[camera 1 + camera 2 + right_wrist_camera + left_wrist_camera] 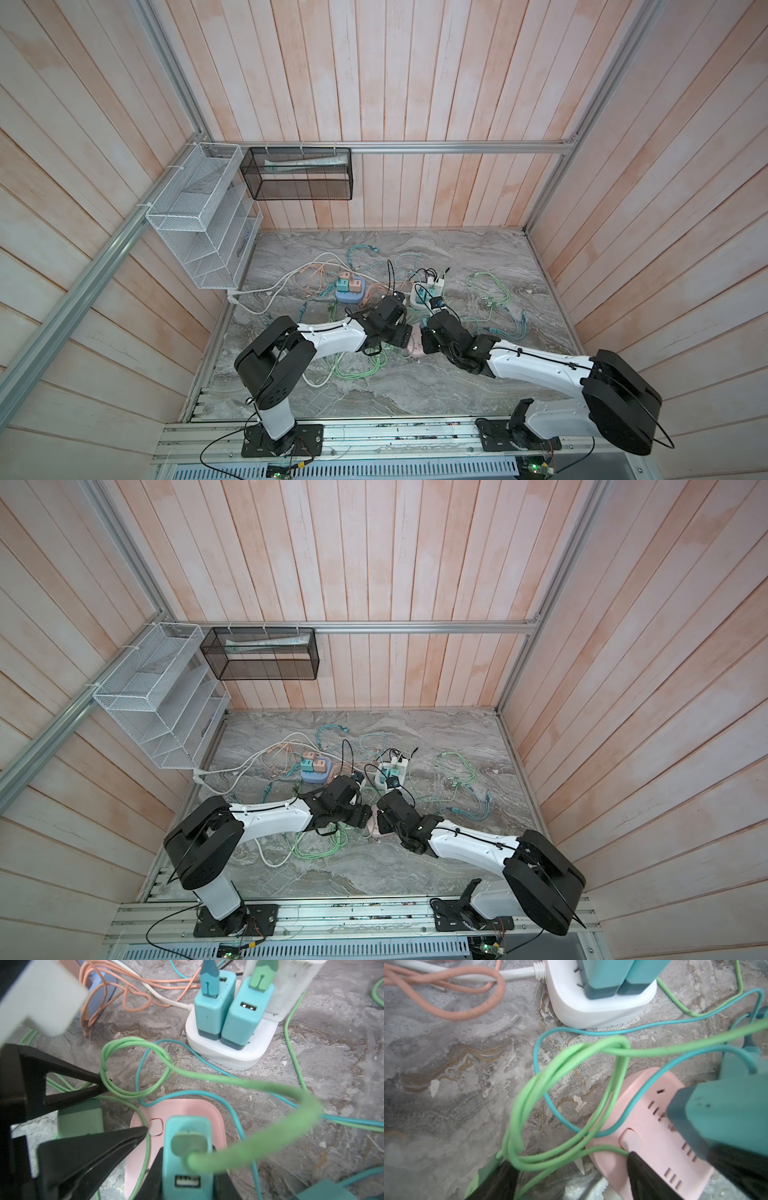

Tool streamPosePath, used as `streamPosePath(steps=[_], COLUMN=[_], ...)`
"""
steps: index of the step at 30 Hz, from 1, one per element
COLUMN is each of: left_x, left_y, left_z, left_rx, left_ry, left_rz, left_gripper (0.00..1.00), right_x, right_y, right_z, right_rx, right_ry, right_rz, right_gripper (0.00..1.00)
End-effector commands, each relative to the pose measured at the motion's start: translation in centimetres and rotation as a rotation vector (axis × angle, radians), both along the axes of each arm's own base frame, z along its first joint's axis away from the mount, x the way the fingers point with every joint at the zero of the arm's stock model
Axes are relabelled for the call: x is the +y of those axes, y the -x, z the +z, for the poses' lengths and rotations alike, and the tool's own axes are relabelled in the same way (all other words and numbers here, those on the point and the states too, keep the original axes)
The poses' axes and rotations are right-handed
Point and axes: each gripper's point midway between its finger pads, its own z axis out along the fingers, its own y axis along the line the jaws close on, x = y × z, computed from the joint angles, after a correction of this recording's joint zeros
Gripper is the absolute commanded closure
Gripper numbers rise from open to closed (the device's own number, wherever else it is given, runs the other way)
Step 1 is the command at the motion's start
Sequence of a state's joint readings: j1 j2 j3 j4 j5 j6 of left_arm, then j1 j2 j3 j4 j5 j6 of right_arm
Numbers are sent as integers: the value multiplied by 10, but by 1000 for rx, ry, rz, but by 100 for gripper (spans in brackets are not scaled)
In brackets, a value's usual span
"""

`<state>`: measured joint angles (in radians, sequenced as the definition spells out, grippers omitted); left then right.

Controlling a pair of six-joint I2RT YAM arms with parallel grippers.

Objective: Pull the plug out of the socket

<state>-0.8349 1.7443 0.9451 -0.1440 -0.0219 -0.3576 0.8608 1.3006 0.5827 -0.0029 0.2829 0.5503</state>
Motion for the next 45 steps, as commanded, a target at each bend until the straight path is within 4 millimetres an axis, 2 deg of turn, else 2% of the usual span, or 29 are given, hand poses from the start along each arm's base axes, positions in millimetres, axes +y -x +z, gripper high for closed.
streamPosePath(steps=[1,7,16,21,30,32,38,45], left_x=[39,36,50,47,39,37,31,28], left_y=[38,46,52,51,46,44,38,34], left_z=[-44,-42,-39,-38,-29,-24,-13,-2], left_rx=[128,141,145,147,122,112,84,60], left_ry=[-187,-168,-197,-195,-168,-157,-135,-111], left_rz=[-47,-94,-86,-95,-104,-100,-101,-98], left_gripper=[17,17,17,17,17,17,16,16], right_x=[-5,-15,-35,-40,-56,-59,-67,-81], right_y=[-1,3,6,8,15,16,15,14], right_z=[6,5,-6,-6,-26,-30,-30,-31], right_rx=[-7,5,40,49,116,134,143,150], right_ry=[-75,-145,-175,-206,-203,-194,-177,-180], right_rz=[-10,-2,-15,-10,-31,-40,-67,-108], right_gripper=[100,100,100,100,99,94,86,60])
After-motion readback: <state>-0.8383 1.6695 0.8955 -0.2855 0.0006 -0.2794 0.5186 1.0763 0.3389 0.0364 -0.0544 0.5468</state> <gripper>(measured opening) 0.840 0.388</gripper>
